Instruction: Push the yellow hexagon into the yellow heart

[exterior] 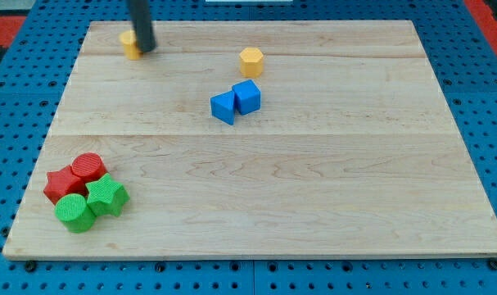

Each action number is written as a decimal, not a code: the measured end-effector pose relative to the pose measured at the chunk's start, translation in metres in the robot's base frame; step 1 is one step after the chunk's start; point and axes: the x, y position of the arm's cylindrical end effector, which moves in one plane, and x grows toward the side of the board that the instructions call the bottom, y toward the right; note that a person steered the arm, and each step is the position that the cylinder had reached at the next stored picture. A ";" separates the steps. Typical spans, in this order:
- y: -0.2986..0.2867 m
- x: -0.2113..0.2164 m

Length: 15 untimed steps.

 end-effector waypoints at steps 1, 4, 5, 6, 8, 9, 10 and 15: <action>0.023 -0.001; 0.270 0.030; 0.189 0.023; 0.142 0.018; 0.230 0.039; 0.190 0.070; 0.098 0.051; -0.019 0.011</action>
